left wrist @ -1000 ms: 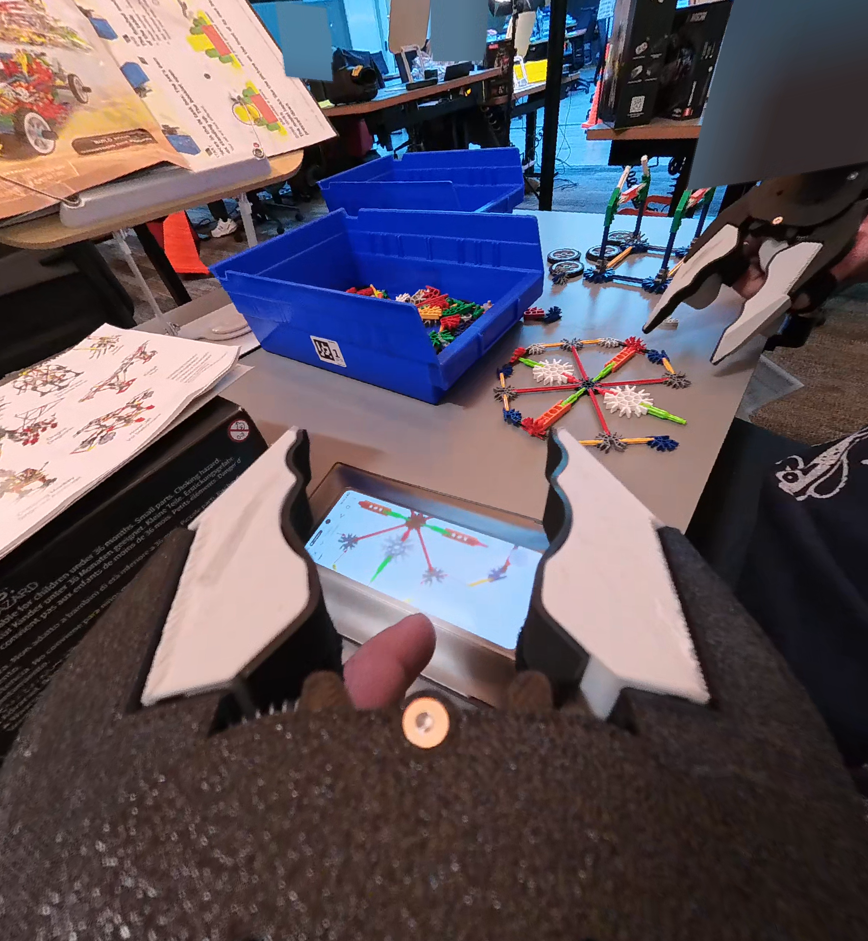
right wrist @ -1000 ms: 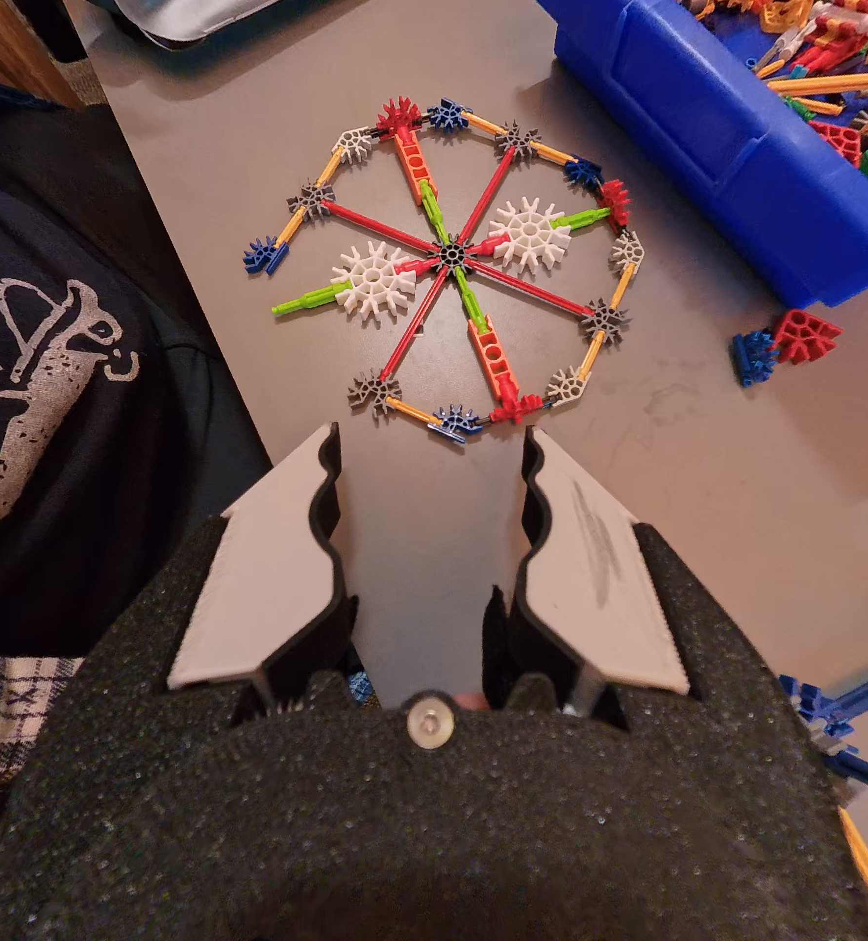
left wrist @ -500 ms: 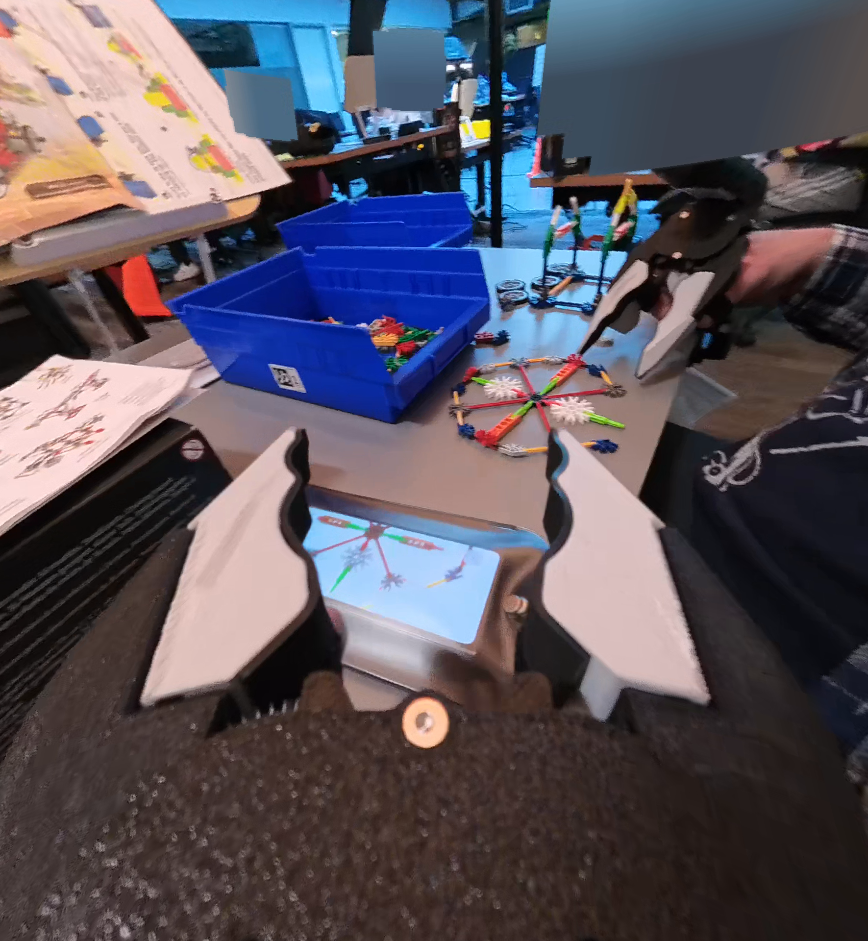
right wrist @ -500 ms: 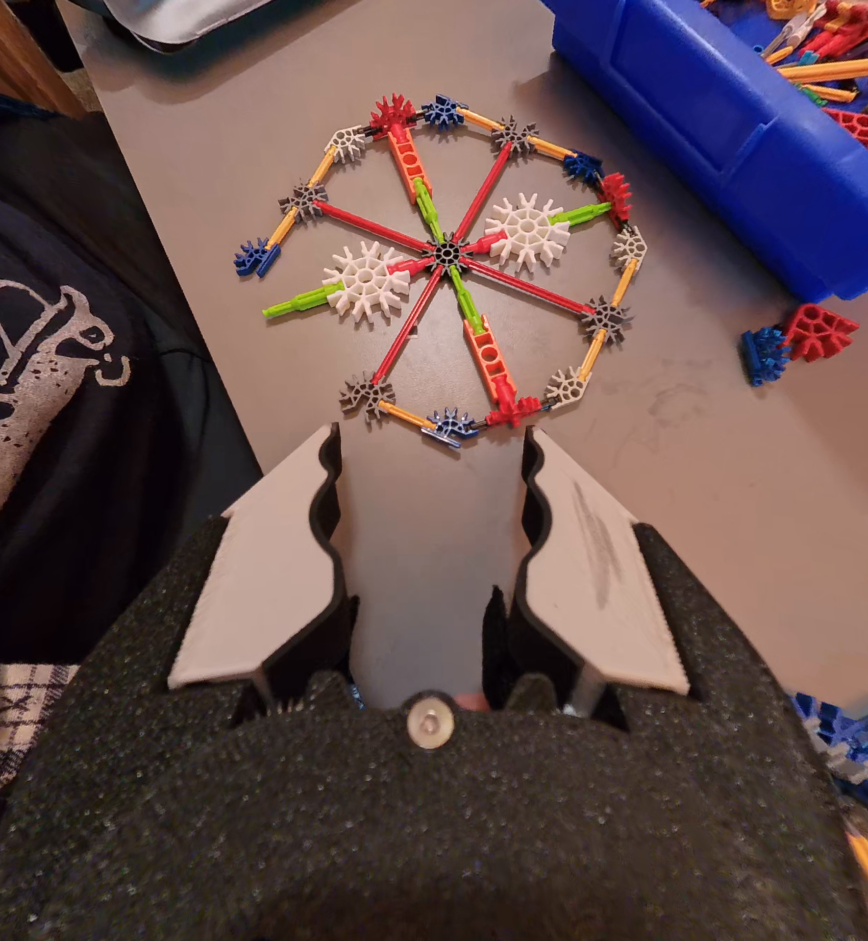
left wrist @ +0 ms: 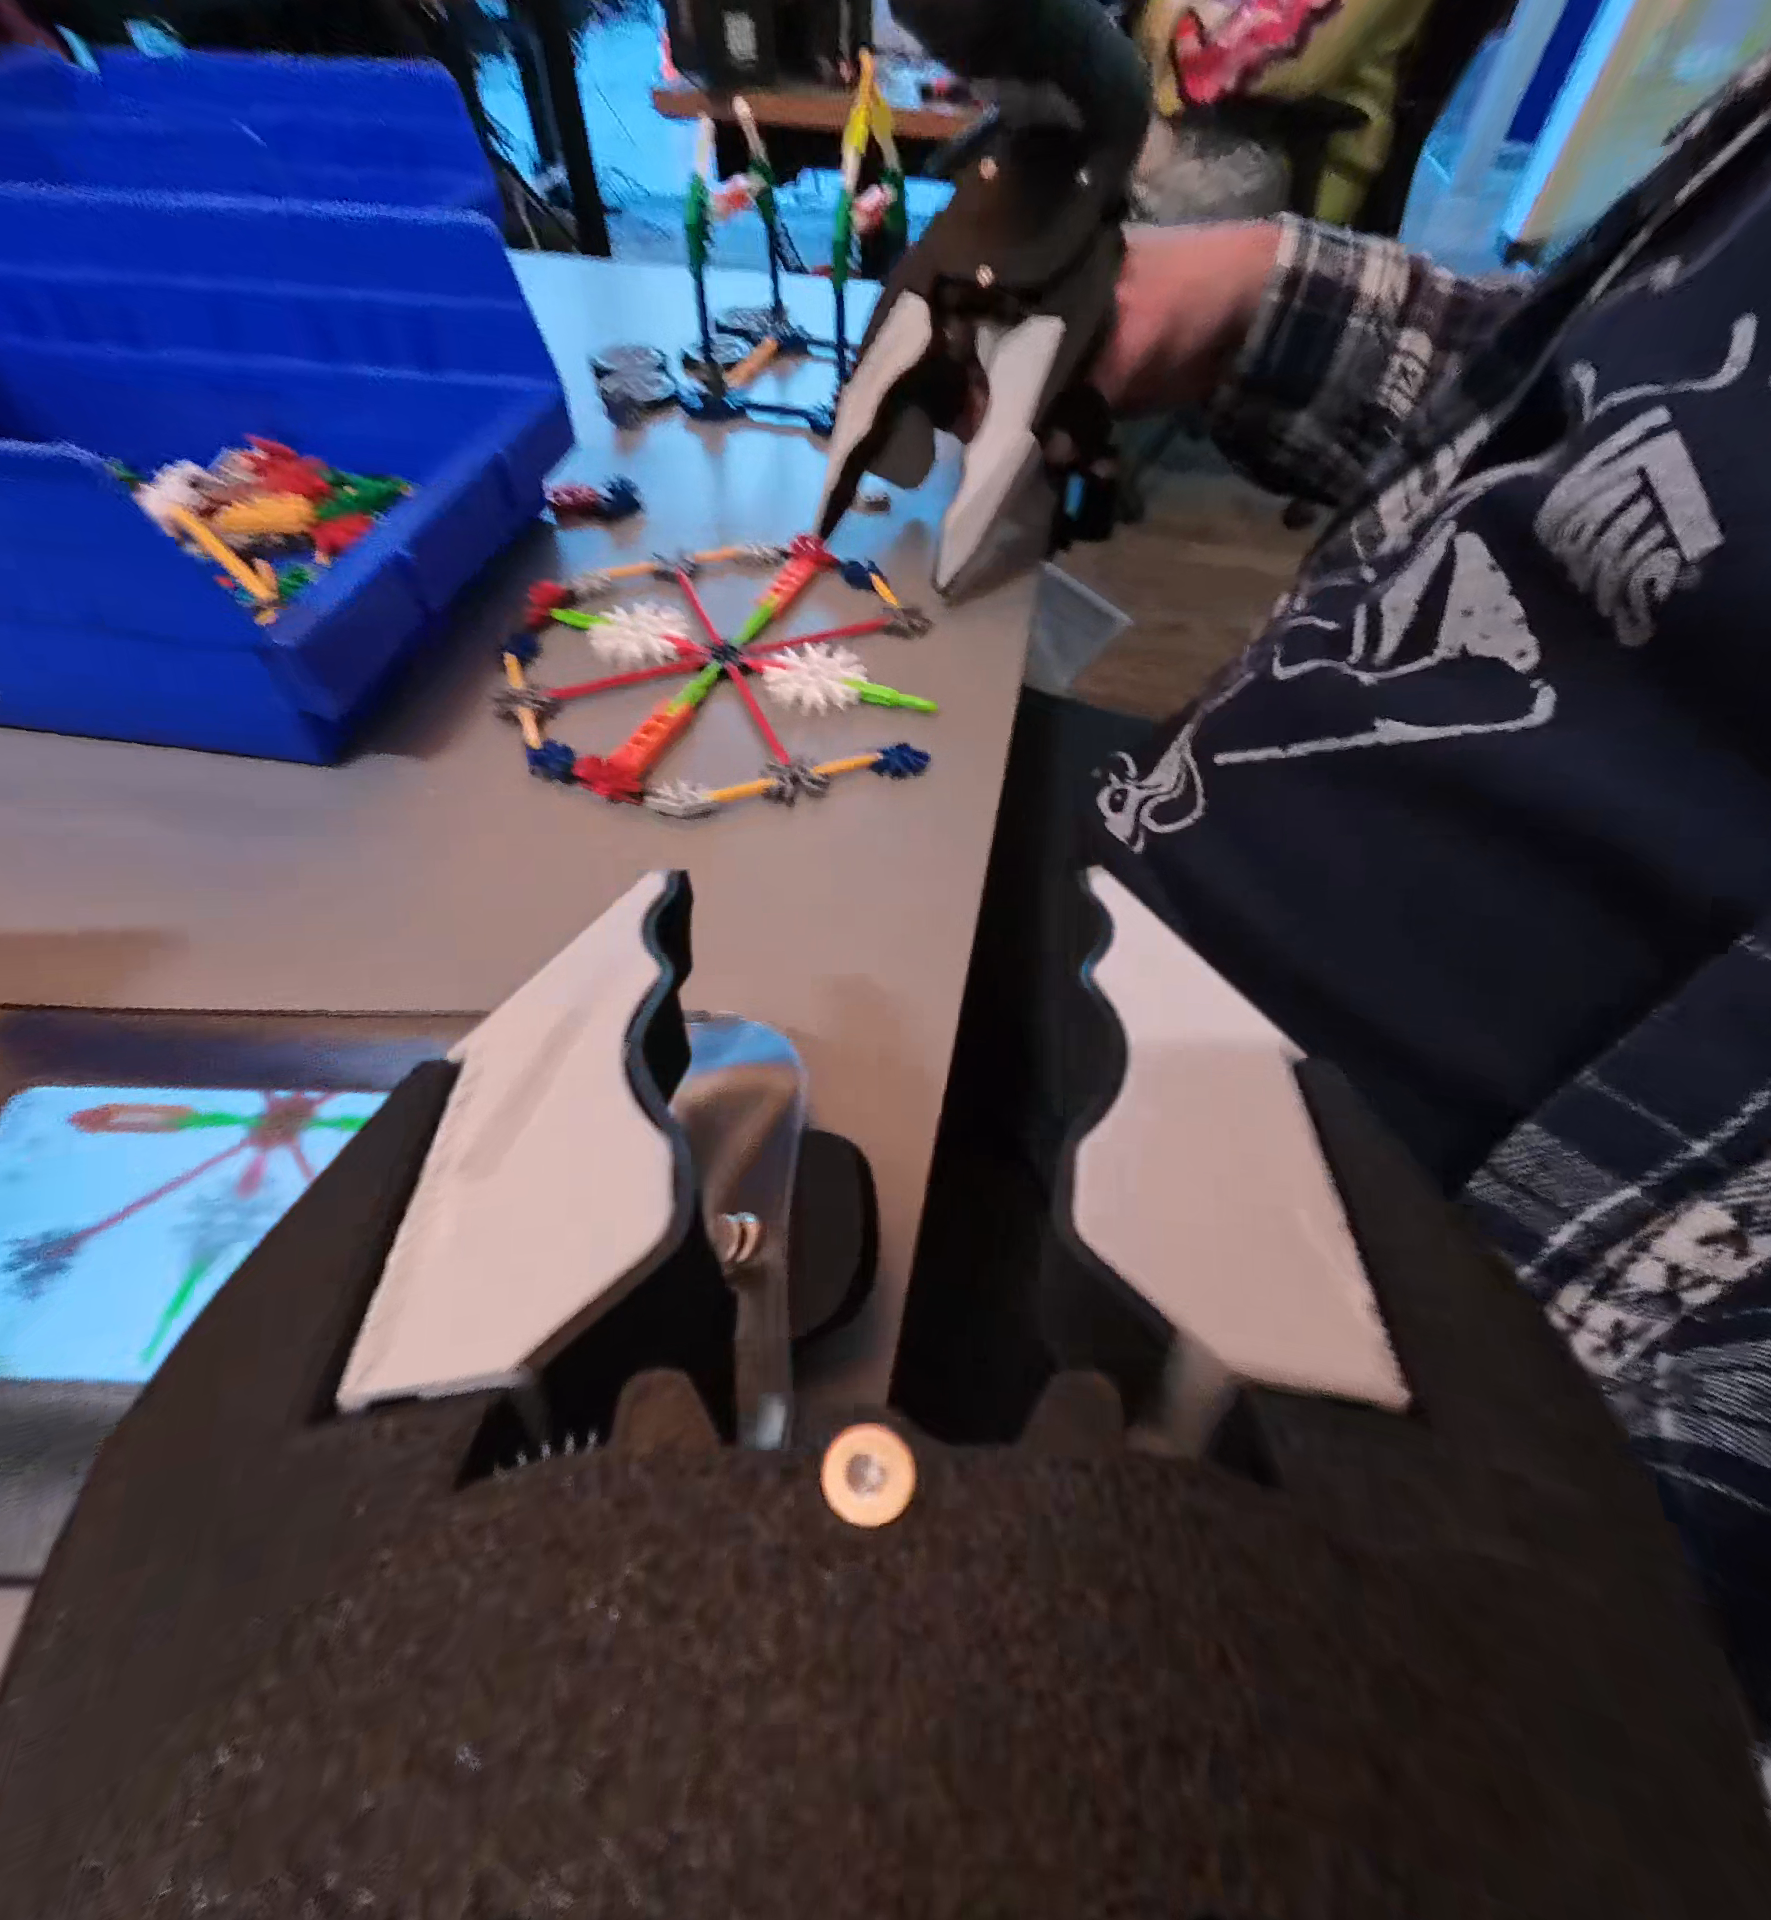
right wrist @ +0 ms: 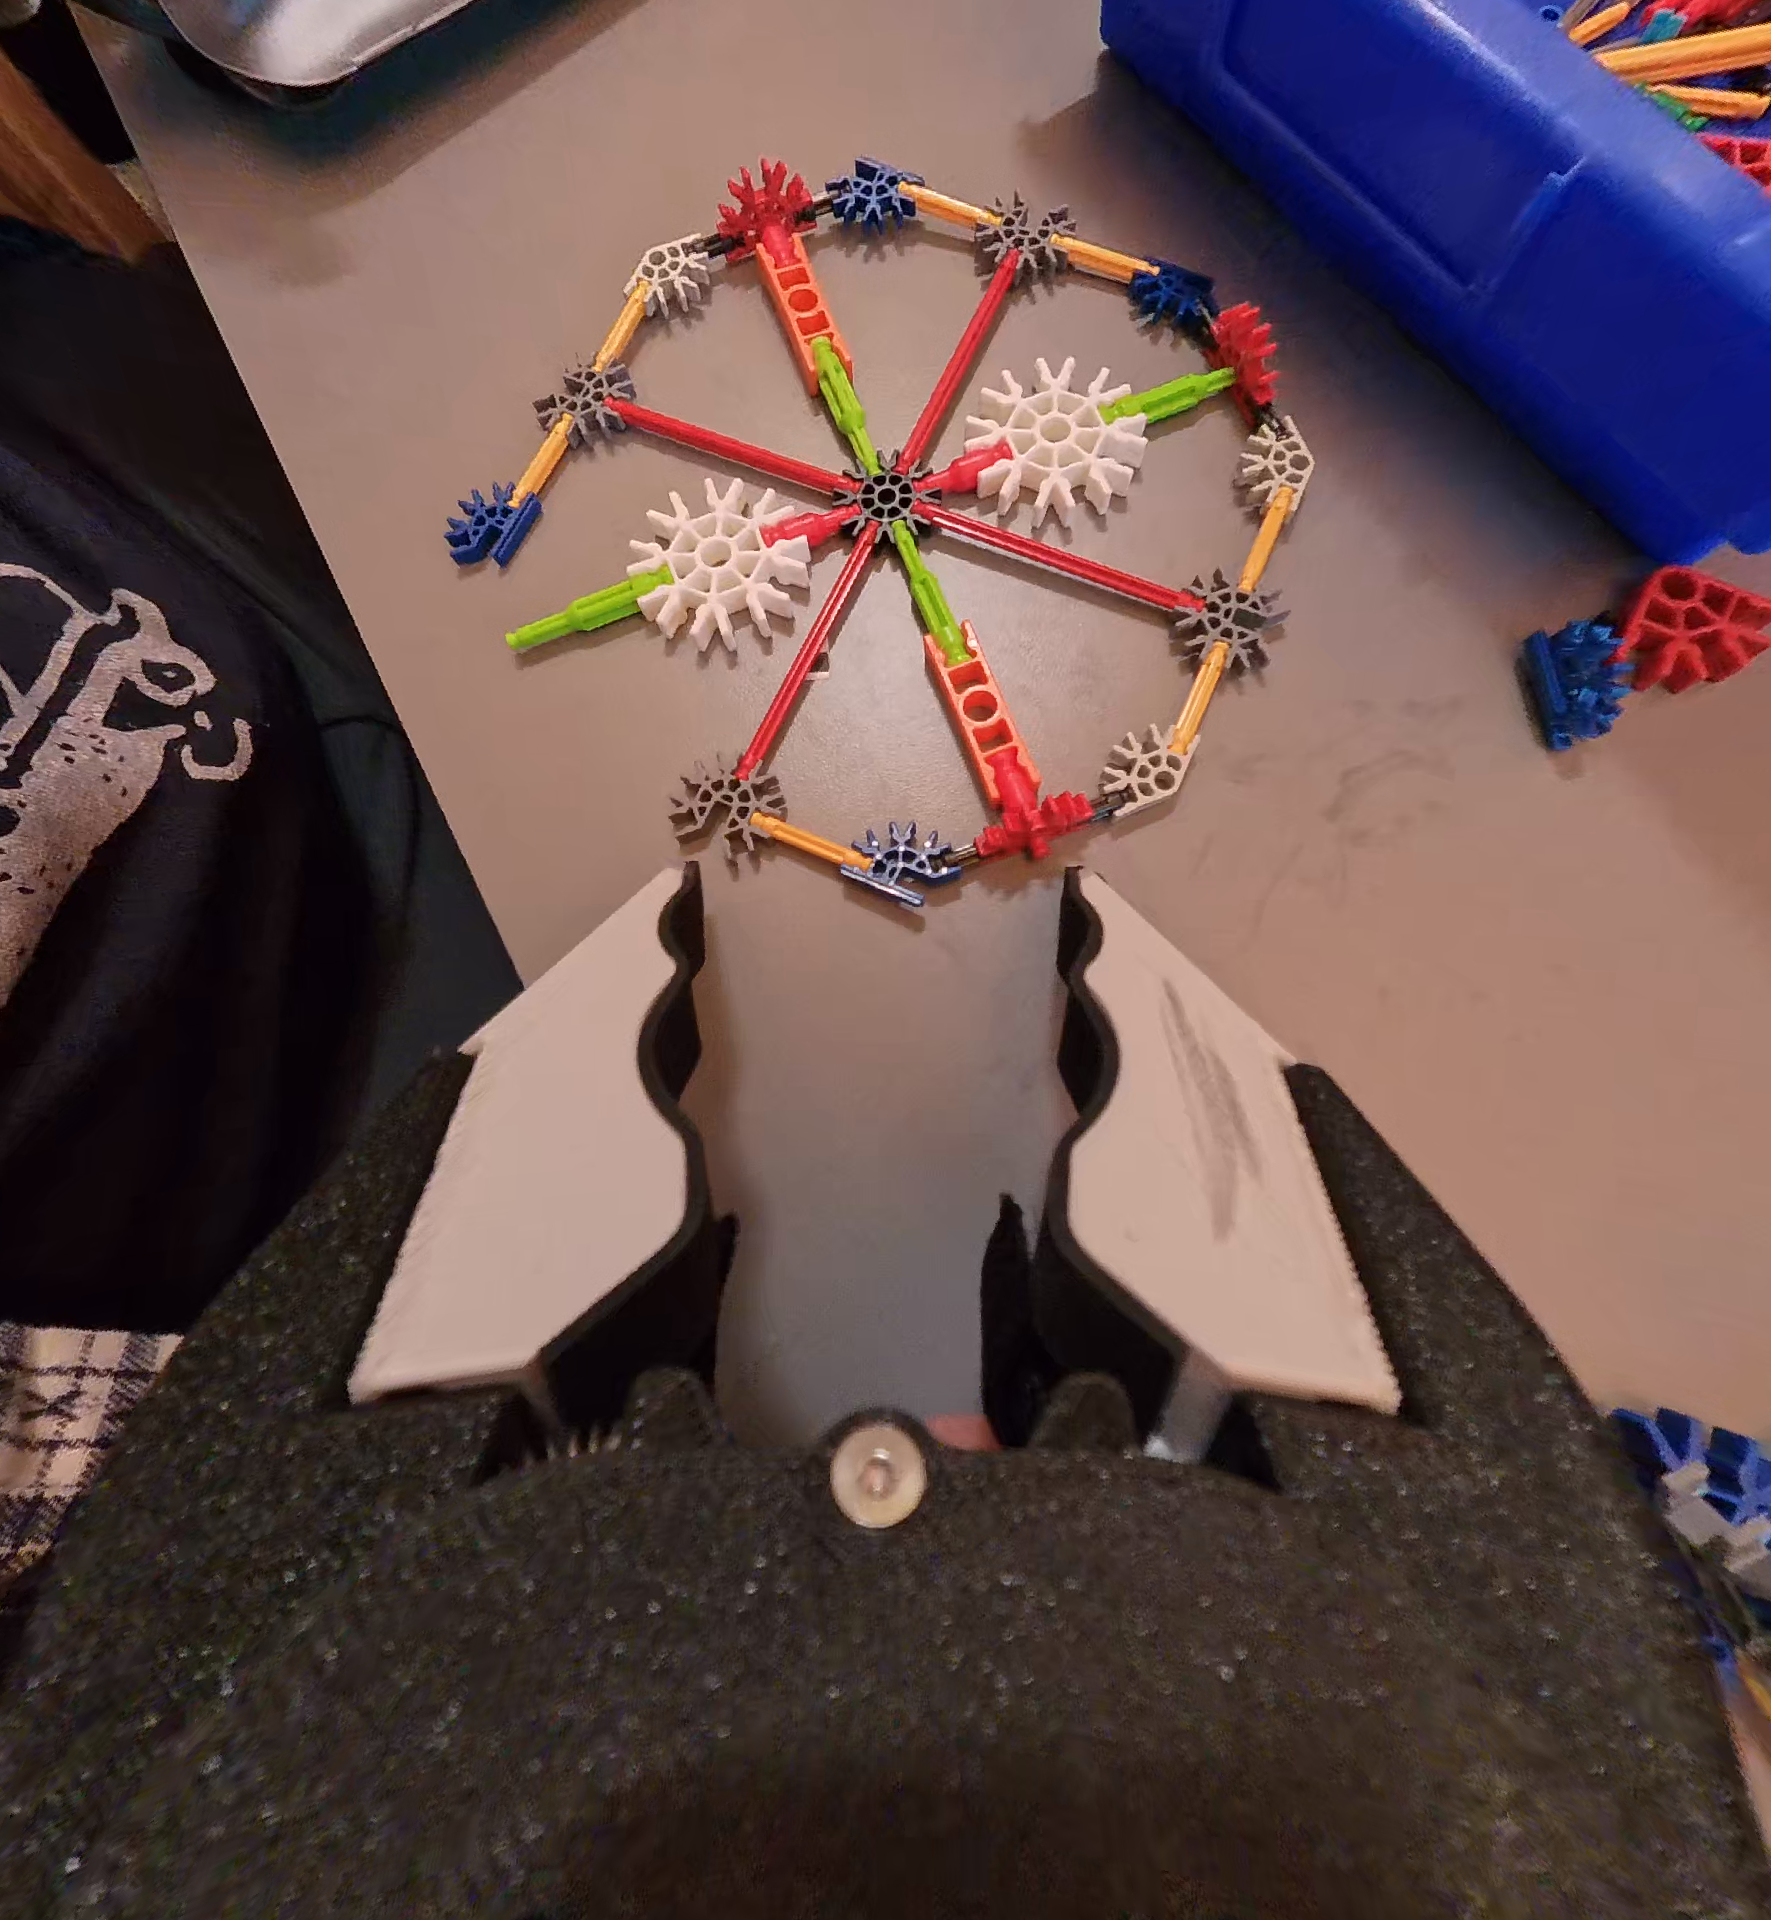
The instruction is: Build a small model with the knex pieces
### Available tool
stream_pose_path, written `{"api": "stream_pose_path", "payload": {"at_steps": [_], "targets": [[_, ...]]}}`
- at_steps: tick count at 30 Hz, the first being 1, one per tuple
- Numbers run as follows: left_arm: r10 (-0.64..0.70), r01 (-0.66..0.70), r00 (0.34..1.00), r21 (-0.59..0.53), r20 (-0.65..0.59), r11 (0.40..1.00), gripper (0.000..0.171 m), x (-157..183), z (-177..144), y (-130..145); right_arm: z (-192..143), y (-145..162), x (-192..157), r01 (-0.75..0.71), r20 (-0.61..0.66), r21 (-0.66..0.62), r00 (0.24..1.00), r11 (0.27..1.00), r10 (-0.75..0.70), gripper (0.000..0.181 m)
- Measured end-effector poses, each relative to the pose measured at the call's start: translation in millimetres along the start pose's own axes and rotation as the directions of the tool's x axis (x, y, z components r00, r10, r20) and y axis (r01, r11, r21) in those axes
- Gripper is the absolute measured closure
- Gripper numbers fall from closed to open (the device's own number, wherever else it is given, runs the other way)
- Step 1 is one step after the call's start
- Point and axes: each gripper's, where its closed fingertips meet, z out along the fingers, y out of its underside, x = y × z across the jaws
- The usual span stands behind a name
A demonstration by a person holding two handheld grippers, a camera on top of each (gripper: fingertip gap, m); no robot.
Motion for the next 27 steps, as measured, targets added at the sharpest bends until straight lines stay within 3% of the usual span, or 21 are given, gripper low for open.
{"api": "stream_pose_path", "payload": {"at_steps": [27], "targets": [[0.075, -0.085, 0.992, -0.102, -0.099, 0.991, 0.108, 28, 19, 9, -1, -1, 1, -0.037, 0.022, 0.016, 0.999, 0.999, 0.037, 0.116]]}}
